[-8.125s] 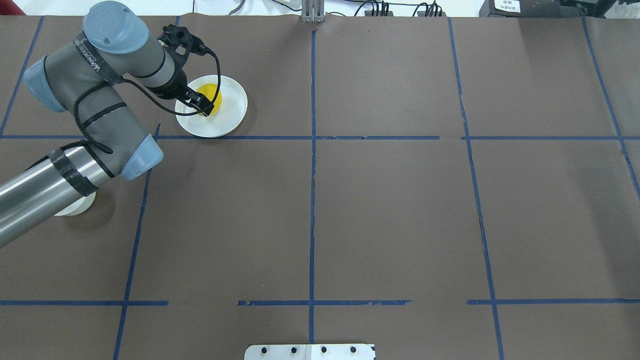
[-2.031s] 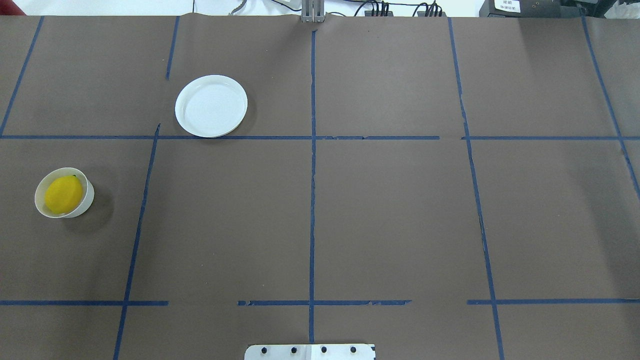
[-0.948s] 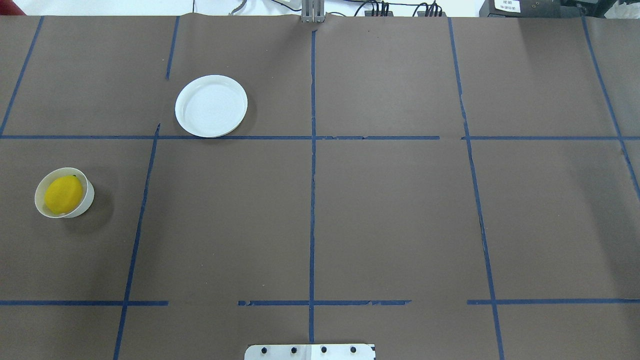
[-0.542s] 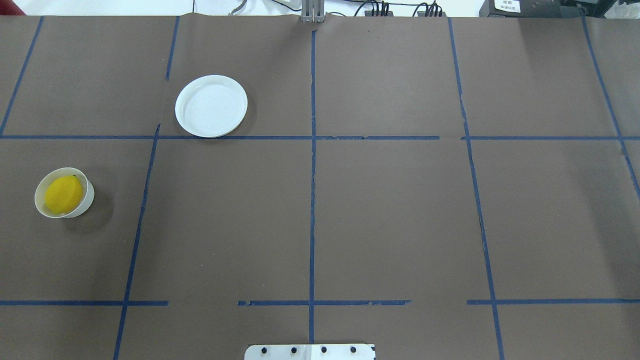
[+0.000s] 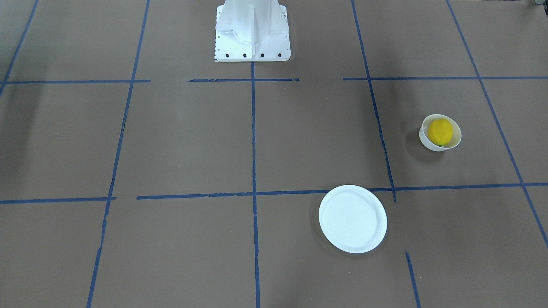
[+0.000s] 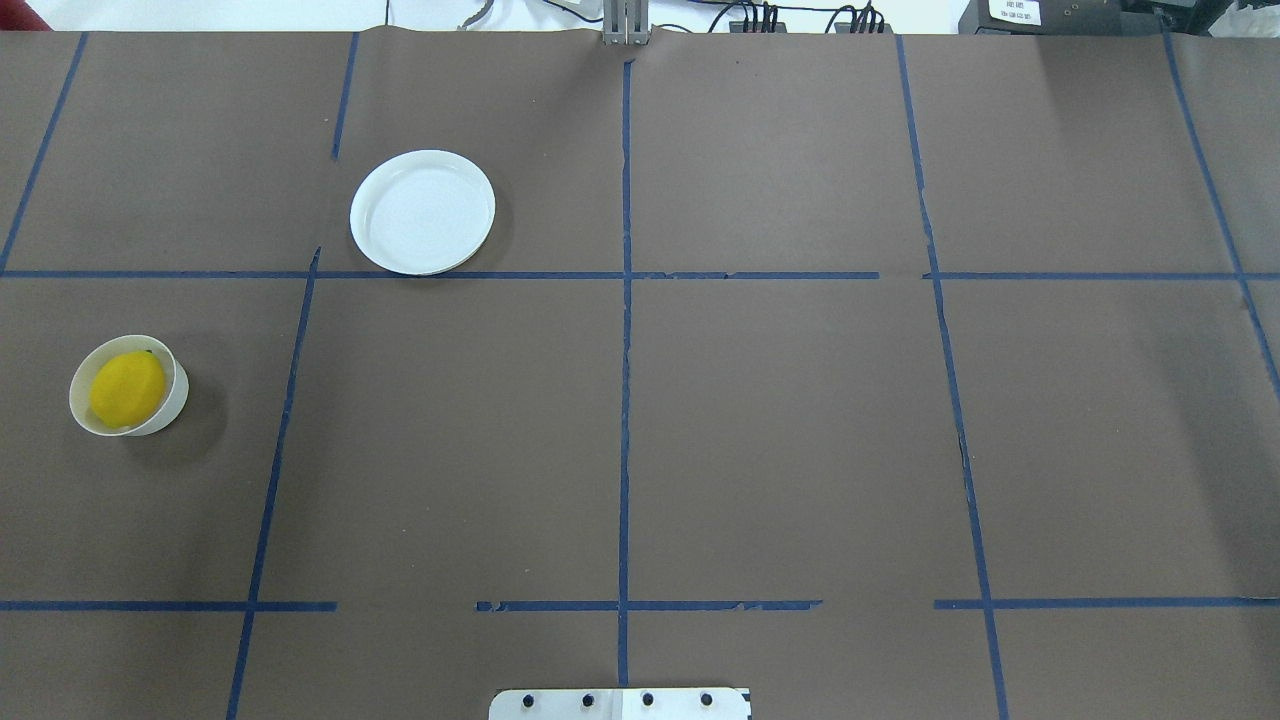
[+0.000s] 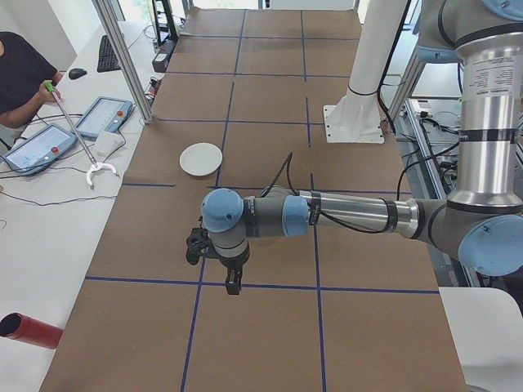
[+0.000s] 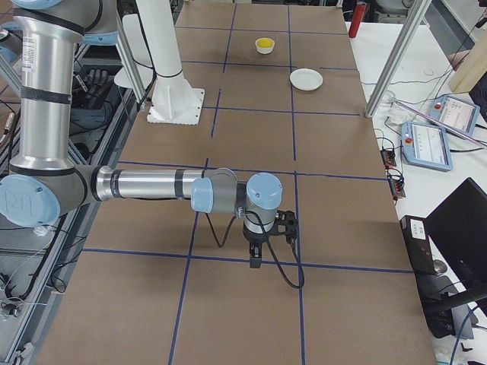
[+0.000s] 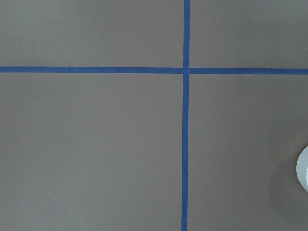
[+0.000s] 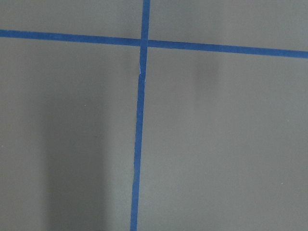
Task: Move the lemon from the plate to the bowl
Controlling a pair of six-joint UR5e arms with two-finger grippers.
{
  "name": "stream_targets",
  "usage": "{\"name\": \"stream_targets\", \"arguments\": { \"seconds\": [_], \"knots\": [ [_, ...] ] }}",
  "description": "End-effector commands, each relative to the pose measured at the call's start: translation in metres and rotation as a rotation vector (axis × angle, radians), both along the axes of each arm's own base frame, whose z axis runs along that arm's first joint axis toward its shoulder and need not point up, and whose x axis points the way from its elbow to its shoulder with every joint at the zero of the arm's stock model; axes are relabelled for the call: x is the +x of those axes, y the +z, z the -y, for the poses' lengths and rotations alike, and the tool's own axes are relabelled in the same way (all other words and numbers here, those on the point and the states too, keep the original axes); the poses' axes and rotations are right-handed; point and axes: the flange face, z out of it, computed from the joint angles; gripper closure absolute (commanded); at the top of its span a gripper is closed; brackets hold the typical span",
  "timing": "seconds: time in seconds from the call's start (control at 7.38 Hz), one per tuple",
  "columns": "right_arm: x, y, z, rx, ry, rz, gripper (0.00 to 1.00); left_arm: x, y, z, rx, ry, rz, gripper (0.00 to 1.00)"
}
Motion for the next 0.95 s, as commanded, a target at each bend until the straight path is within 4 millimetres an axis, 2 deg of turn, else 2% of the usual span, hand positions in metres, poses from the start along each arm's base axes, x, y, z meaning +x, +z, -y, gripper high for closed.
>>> {"name": "stream_targets", "arguments": {
  "seconds": [0.0, 0.81],
  "knots": [
    [0.0, 0.0, 0.0, 0.0, 0.0, 0.0, 0.0, 0.0, 0.004, 0.001, 0.01, 0.021, -0.002, 0.0],
    [0.0, 0.0, 0.0, 0.0, 0.0, 0.0, 0.0, 0.0001, 0.0106, -0.0062, -0.048, -0.008, 0.001, 0.0]
  ]
}}
